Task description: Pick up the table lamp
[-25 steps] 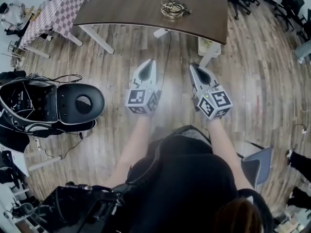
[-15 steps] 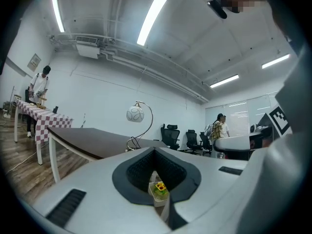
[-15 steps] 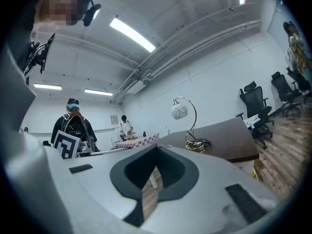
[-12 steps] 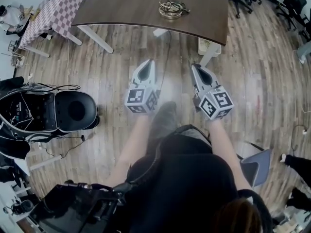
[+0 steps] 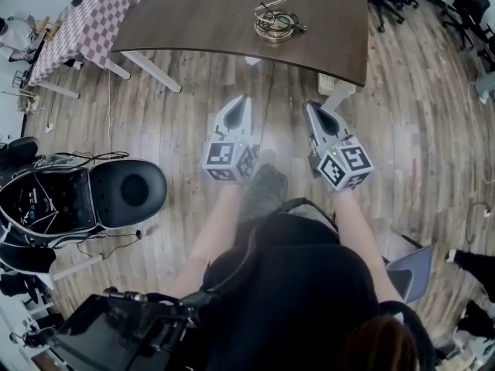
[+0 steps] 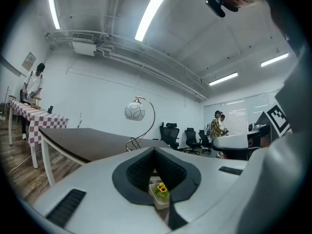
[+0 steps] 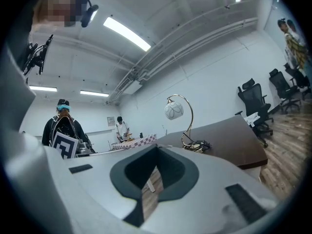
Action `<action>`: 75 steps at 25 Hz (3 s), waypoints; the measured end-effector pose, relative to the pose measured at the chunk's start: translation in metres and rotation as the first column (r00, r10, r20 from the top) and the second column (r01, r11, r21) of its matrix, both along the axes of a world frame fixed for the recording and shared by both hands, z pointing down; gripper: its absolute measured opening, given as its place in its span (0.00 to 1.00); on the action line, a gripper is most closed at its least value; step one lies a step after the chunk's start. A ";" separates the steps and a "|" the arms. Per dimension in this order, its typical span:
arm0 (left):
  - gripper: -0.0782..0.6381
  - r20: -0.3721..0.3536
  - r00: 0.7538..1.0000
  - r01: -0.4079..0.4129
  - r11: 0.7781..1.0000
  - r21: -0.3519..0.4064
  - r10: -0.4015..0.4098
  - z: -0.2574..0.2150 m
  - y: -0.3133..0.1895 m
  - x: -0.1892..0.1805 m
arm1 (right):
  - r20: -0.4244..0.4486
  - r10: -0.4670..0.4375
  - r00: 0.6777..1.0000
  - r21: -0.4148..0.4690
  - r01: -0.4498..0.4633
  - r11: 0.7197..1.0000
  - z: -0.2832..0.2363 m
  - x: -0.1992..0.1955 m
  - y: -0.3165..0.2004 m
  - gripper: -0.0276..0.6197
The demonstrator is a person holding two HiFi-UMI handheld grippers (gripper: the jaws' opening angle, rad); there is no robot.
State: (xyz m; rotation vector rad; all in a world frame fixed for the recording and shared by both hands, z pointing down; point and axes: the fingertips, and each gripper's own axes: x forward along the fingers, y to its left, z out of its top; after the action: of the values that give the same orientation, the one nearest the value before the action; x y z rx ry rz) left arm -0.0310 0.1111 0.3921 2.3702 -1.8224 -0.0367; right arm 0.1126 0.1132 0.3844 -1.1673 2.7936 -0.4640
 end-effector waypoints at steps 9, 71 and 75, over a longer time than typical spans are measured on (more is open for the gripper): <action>0.11 -0.022 1.000 -0.020 1.000 -0.009 0.020 0.011 -0.069 -0.023 | -0.026 -0.020 0.999 -0.008 0.020 1.000 0.001 -0.034 -0.064 0.04; 0.20 0.003 0.986 -0.162 0.977 -0.139 0.164 0.092 -0.322 -0.048 | -0.055 0.032 0.998 -0.174 -0.041 0.984 0.058 -0.086 -0.257 0.05; 0.23 0.028 0.986 -0.160 0.976 -0.145 0.166 0.100 -0.333 -0.047 | -0.042 0.015 0.999 -0.187 -0.022 0.982 0.061 -0.087 -0.258 0.04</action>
State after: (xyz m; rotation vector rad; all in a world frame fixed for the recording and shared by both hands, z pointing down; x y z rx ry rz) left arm -0.0777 -0.2216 0.4920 2.4255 -1.5820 0.1559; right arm 0.0255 -0.1452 0.4453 -1.2496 2.8206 -0.7240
